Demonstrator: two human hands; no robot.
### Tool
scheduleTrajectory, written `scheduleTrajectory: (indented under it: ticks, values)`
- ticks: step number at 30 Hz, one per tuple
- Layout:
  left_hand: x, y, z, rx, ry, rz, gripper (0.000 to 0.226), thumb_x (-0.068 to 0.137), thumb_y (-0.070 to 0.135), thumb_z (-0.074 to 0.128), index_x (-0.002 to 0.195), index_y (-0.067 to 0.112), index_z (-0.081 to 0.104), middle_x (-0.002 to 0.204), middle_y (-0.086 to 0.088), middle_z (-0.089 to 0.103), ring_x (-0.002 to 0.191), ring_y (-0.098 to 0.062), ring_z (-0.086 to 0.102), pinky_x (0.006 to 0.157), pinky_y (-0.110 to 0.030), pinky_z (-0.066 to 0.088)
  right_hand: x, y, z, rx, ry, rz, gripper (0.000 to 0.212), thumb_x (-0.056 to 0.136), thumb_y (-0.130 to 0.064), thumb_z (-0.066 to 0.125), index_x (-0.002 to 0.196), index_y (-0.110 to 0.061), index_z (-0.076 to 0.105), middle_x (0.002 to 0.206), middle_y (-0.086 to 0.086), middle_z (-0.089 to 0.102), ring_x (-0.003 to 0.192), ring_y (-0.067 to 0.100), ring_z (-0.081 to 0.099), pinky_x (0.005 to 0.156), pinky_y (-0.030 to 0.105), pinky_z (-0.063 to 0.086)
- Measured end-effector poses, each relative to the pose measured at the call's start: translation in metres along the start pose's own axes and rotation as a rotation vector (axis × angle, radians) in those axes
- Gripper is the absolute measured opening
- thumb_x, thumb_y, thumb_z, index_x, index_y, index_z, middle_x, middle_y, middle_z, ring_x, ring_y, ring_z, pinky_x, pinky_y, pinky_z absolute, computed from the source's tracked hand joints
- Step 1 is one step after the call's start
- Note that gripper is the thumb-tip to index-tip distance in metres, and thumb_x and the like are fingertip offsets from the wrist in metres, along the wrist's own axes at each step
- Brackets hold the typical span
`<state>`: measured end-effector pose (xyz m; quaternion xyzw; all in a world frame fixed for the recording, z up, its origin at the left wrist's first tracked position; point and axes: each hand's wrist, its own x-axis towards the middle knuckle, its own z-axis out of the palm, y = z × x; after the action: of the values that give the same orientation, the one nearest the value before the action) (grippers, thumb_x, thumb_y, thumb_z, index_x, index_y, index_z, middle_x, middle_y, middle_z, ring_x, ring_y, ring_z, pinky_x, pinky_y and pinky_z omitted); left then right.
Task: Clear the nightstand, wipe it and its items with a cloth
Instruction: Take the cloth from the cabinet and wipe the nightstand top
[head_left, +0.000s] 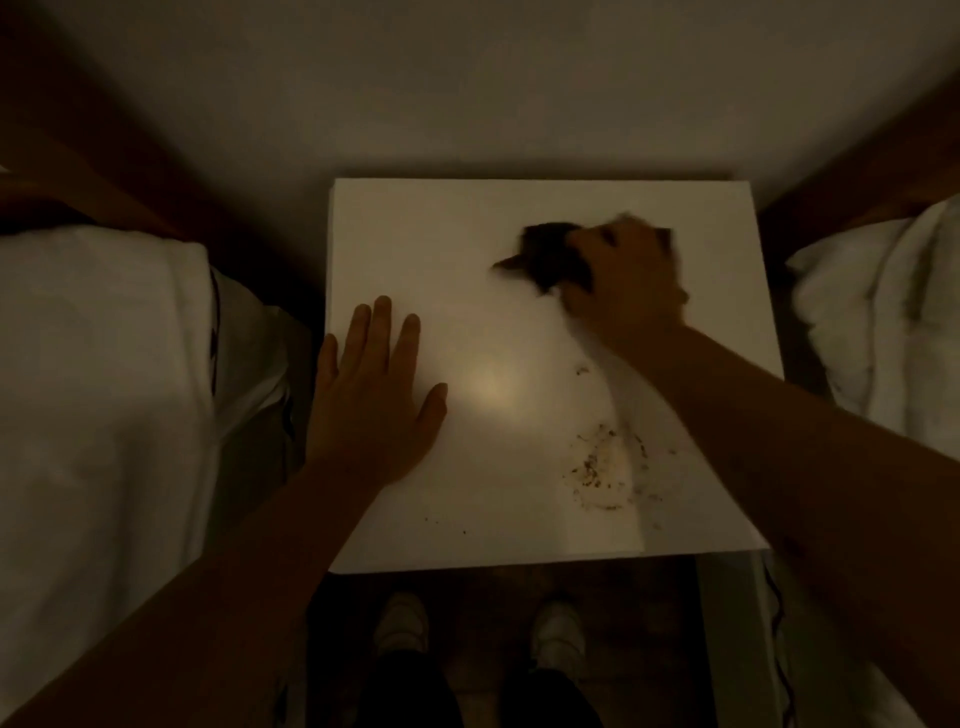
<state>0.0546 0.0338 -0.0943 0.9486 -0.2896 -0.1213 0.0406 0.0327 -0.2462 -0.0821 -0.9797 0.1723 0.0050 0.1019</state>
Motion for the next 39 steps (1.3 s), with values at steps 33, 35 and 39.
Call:
scheduleTrajectory:
  ticks: [33,35,39]
  values:
    - [-0.006,-0.004,-0.007,-0.296,0.137,0.118,0.072,0.092,0.054,0.027,0.144,0.006,0.038,0.155,-0.017,0.027,0.145,-0.033,0.018,0.117,-0.049,0.012,-0.084,-0.029,-0.007,0.483,0.024,-0.030,0.020,0.085,-0.016,0.059,0.090,-0.031,0.071,0.101,-0.004,0.066,0.090,0.016,0.060,0.077,0.020,0.044]
    - [-0.007,-0.005,-0.005,-0.403,0.207,0.086,0.069,0.094,0.050,0.028,0.143,0.002,0.039,0.152,-0.016,0.032,0.143,-0.031,0.023,0.118,-0.046,0.014,-0.112,-0.072,0.003,0.488,-0.114,-0.238,0.016,0.084,-0.010,0.062,0.087,-0.021,0.074,0.098,0.004,0.067,0.090,0.023,0.061,0.081,0.034,0.049]
    - [-0.004,-0.008,-0.001,-0.483,0.184,0.006,0.072,0.091,0.053,0.026,0.144,0.006,0.039,0.153,-0.011,0.032,0.143,-0.020,0.021,0.117,-0.034,0.008,-0.153,-0.105,0.014,0.508,-0.447,-0.663,0.030,0.077,-0.002,0.071,0.107,-0.003,0.071,0.120,0.021,0.064,0.119,0.036,0.054,0.104,0.049,0.037]
